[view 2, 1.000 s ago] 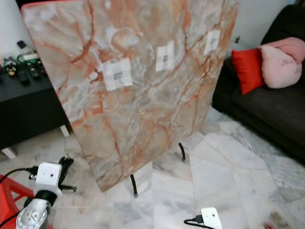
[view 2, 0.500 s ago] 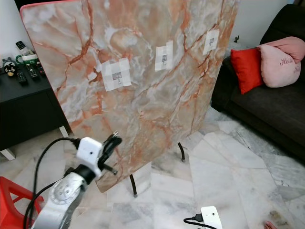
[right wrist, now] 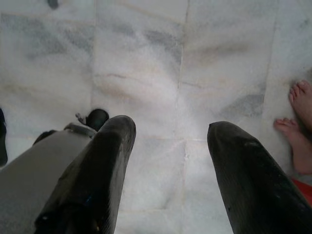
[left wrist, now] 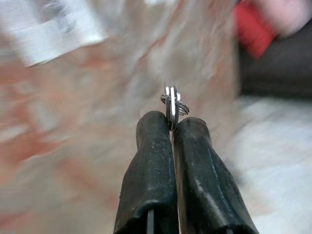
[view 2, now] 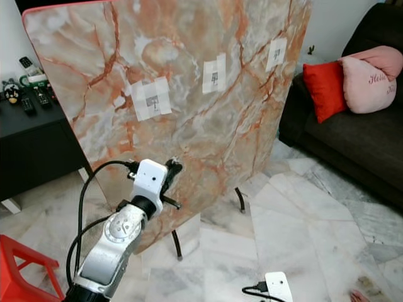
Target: Hang keys on a hook
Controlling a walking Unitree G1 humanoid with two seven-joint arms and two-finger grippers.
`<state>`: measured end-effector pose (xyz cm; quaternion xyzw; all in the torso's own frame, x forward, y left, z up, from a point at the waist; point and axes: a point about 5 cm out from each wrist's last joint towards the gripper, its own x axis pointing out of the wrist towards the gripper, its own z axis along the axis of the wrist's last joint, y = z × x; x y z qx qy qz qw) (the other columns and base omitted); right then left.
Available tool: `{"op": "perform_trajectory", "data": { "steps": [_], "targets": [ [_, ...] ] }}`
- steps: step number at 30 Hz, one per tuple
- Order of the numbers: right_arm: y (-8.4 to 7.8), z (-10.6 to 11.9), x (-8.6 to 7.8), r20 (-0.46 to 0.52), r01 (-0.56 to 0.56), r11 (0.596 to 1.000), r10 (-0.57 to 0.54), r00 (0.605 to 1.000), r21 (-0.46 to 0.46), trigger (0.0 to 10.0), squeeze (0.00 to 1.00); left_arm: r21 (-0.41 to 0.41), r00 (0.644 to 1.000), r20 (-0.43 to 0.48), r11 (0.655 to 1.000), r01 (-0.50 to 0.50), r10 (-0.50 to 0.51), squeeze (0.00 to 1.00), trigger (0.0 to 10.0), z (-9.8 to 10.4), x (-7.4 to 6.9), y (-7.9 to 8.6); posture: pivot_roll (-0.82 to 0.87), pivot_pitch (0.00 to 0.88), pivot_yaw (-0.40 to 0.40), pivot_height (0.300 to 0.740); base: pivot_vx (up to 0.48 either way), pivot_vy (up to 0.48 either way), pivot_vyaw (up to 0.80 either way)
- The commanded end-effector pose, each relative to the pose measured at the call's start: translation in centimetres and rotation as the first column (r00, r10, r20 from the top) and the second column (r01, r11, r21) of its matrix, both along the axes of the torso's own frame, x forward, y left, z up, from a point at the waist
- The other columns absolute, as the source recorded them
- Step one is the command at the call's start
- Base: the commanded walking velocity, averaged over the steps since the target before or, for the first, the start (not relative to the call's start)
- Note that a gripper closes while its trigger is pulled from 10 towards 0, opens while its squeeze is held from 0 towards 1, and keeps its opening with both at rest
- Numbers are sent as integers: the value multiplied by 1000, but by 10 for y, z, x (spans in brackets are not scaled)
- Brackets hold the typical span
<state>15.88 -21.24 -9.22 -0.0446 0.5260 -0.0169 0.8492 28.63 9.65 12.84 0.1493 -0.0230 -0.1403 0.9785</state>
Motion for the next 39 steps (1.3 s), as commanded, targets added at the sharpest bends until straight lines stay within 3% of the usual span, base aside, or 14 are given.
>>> {"op": "perform_trajectory", "data": {
  "steps": [1,3,7,17,30,39],
  "targets": [
    [-2,0,-1,6,15,1000,-15,1000,-7,10000,0,59,996,11,995,-85,85,0,10000,0,-1,12,49,0,-79,740,0,0,0],
    [-2,0,-1,5,11,1000,-11,1000,-9,10000,0,58,989,8,987,-150,149,0,10000,0,-2,24,55,0,-82,740,0,0,0],
    [-3,0,0,2,6,1000,-6,1000,-12,10000,0,65,988,5,986,-156,156,0,10000,0,-2,27,59,0,-86,740,0,0,0],
    [-4,1,0,3,0,1000,0,1000,-16,10000,0,33,992,9,992,-125,124,0,10000,3,-2,11,50,0,-90,740,0,0,0],
    [-4,1,0,-2,-9,1000,9,1000,-18,10000,0,24,994,10,993,-112,112,0,10000,4,-2,10,49,0,-89,740,0,0,0],
    [-4,1,0,-3,-10,1000,10,1000,-20,10000,0,10,996,17,996,-90,90,0,10000,6,-2,5,48,0,-90,740,285,0,0]
  ]
}}
